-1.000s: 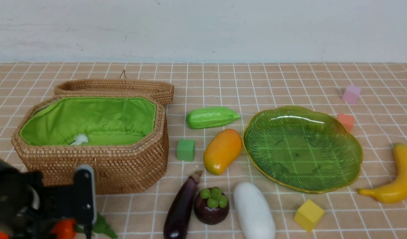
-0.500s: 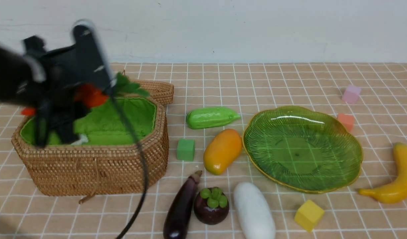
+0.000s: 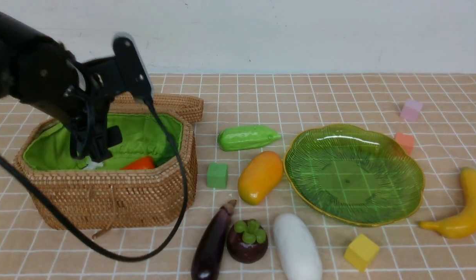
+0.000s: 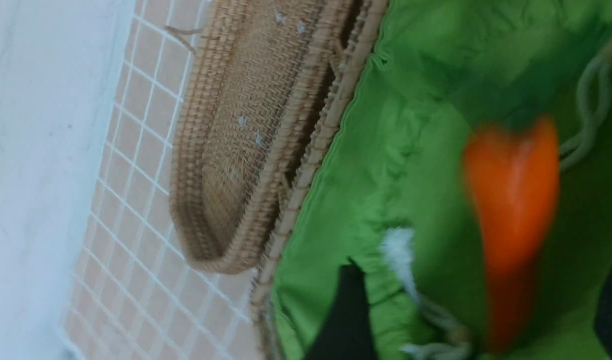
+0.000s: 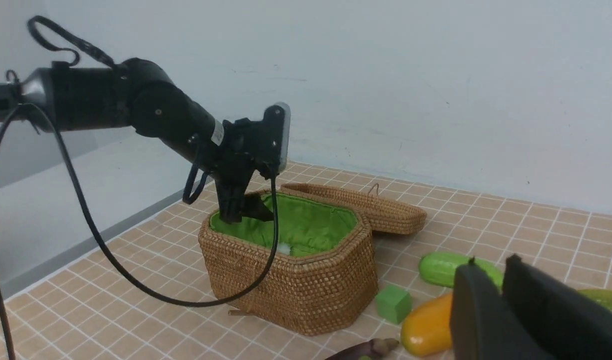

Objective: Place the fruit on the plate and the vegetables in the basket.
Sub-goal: Use the left arm to grab an eggplant and put it into the left basket

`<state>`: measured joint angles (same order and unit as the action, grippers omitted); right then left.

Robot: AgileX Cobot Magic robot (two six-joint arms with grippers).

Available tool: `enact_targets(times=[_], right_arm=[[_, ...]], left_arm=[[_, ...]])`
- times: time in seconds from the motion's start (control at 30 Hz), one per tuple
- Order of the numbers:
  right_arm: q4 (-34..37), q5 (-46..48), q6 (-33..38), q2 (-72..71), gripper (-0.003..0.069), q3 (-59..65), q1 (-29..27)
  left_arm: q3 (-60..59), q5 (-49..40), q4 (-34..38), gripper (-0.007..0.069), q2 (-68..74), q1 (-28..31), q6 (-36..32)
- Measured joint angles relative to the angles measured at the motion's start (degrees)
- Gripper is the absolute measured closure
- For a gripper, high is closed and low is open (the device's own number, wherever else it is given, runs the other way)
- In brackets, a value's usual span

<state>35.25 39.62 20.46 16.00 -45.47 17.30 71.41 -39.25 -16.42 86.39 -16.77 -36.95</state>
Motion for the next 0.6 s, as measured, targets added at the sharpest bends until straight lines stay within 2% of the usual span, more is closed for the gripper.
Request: enact_targets(times=[0.07, 0.13, 0.17, 0.2, 0.27, 0.3, 0.33, 0.37, 0.4, 0.43, 0.5, 0.57, 0.6], right_arm=[[0.0, 0.98, -1.44, 0.25, 0.0557, -0.06, 0.0], [0.0, 2.19, -1.92, 0.4, 0.0554, -0.12, 0.0], [-0.04, 3.79, -2.34, 0.9, 0.0552, -0.46, 0.0], [0.02, 4.98, -2.4, 1.27, 0.0552, -0.59, 0.0], [-0.05, 6.83, -2.66, 1.55, 0.055, -0.63, 0.0], [-0.05, 7.02, -2.67, 1.53, 0.055, -0.63, 0.0], [-0.05, 8.67, -2.72, 1.61, 0.055, -0.63, 0.0], [-0.05, 9.08, -2.74, 1.61, 0.055, -0.63, 0.0], [-0.05, 10.13, -2.79, 1.61, 0.055, -0.63, 0.0], [-0.05, 11.31, -2.85, 1.61, 0.055, -0.63, 0.0], [-0.04, 12.45, -2.91, 1.61, 0.0548, -0.63, 0.0], [-0.04, 13.66, -2.91, 1.61, 0.0548, -0.63, 0.0], [-0.04, 13.88, -2.91, 1.61, 0.0548, -0.63, 0.0]], left_arm=[[0.02, -2.11, 5.81, 0.0013, -3.1, 0.0, 5.87], [0.07, -4.03, 9.58, 0.0061, -4.5, -0.36, 10.15], [0.13, -6.37, 12.62, 0.0125, -5.87, -1.36, 14.07], [0.13, -9.75, 15.59, 0.0223, -6.75, -2.86, 18.97], [0.13, -14.78, 18.59, 0.0368, -7.01, -6.23, 26.21], [0.13, -15.34, 18.59, 0.0368, -7.01, -6.67, 26.21], [0.07, -19.54, 20.51, 0.0496, -6.31, -10.35, 33.6], [0.01, -20.41, 20.74, 0.0519, -6.08, -11.3, 34.97], [-0.14, -22.65, 21.28, 0.0575, -4.94, -15.15, 38.72], [-0.28, -23.56, 21.51, 0.0595, -3.55, -17.3, 40.85], [-0.35, -23.94, 21.51, 0.0585, -1.22, -20.1, 42.48], [-0.35, -22.98, 21.46, 0.0516, 2.26, -22.59, 43.47], [-0.35, -22.98, 21.39, 0.0516, 3.0, -22.73, 43.44]])
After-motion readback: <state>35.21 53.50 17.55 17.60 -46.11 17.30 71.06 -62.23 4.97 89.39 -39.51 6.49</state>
